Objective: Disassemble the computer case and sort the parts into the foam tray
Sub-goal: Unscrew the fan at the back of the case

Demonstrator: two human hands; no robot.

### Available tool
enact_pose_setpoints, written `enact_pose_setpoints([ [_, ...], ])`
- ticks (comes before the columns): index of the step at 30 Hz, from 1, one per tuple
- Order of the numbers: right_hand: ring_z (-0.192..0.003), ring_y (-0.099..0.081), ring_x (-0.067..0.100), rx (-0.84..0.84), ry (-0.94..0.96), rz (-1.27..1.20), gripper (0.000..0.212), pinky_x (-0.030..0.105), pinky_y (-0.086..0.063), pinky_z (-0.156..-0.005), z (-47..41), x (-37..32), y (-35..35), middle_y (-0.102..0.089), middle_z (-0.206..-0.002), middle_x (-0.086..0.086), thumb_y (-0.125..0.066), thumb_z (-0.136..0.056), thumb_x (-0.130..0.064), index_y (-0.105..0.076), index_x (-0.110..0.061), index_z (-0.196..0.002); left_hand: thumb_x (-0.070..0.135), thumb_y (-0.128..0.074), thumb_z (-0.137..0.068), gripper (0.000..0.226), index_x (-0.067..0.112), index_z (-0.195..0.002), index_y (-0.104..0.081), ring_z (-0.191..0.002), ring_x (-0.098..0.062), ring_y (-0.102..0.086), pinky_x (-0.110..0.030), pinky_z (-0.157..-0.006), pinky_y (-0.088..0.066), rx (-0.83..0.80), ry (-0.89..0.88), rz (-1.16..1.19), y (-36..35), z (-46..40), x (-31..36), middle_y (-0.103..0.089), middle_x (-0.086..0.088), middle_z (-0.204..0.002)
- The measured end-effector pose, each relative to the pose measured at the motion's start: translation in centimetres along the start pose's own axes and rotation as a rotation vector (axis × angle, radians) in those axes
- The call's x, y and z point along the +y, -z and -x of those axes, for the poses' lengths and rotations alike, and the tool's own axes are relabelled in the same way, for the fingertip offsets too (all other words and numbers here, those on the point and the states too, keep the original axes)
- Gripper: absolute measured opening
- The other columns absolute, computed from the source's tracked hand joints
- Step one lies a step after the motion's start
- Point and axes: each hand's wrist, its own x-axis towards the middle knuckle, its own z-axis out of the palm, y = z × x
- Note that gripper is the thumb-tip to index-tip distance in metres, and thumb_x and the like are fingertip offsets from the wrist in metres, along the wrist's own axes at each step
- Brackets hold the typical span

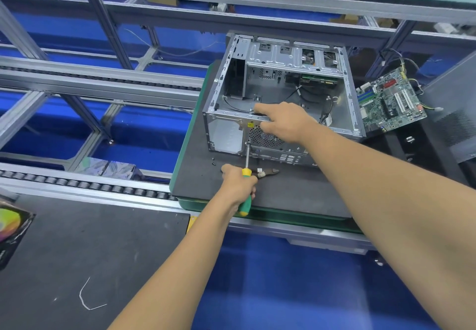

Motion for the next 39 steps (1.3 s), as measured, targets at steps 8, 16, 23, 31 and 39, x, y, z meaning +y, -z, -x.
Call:
enact_pose_setpoints([
  [8,-0.064,-0.05,0.019,0.003,-0.011,-0.007,0.035,0.032,-0.031,-0.055,-0.1,0.3,-0.1,-0.054,-0.063,-0.003,-0.051,-0.087,-0.031,-0.051,-0.03,-0.122,0.02,-0.073,-0.092,0.019,0.023,-0.09,-0.054,-0.065,-0.018,-0.074,-0.051,-0.057,-0.063,0.205,-0.191,-0.015,0.0,1.6,-1.0,-0.067,-0.003,-0.095],
  [16,-0.062,-0.047,0.016,-0.032,-0.008,0.024,0.03,0.032,-0.027,-0.054,-0.2,0.2,-0.1,-0.051,-0.064,-0.002,-0.049,-0.091,-0.034,-0.046,-0.03,-0.121,0.055,-0.06,-0.096,0.022,0.038,-0.111,-0.059,-0.095,-0.019,-0.063,-0.035,-0.068,-0.046,0.401,-0.206,-0.379,-0.2,2.3,-2.0,-0.065,0.004,-0.104],
  [23,-0.061,-0.043,0.017,-0.05,-0.028,0.092,0.013,0.036,-0.028,-0.054,0.0,-0.3,-0.1,-0.052,-0.069,0.004,-0.043,-0.097,-0.031,-0.034,-0.026,-0.103,0.035,-0.081,-0.088,0.04,0.011,-0.105,-0.054,-0.05,-0.015,-0.057,-0.029,-0.043,-0.046,0.207,-0.055,0.367,0.0,1.9,-2.6,-0.064,-0.006,-0.077],
  [31,-0.073,-0.051,0.033,-0.039,-0.026,0.106,0.023,0.04,-0.038,-0.064,0.0,-0.4,-0.1,-0.052,-0.071,0.004,-0.043,-0.097,-0.031,-0.042,-0.021,-0.117,0.038,-0.079,-0.089,0.043,0.004,-0.112,-0.065,-0.083,-0.016,-0.077,-0.023,-0.048,-0.054,-0.042,0.165,0.701,0.9,1.9,-2.2,-0.079,-0.007,-0.091],
  [39,-0.074,-0.051,0.034,-0.028,-0.031,0.084,0.025,0.04,-0.036,-0.064,0.2,-0.6,-0.1,-0.05,-0.071,0.004,-0.045,-0.096,-0.031,-0.043,-0.022,-0.12,0.044,-0.081,-0.084,0.051,0.015,-0.103,-0.043,-0.079,-0.02,-0.058,-0.041,-0.071,-0.05,0.354,-0.205,-0.334,0.1,2.7,-0.8,-0.054,-0.003,-0.103],
])
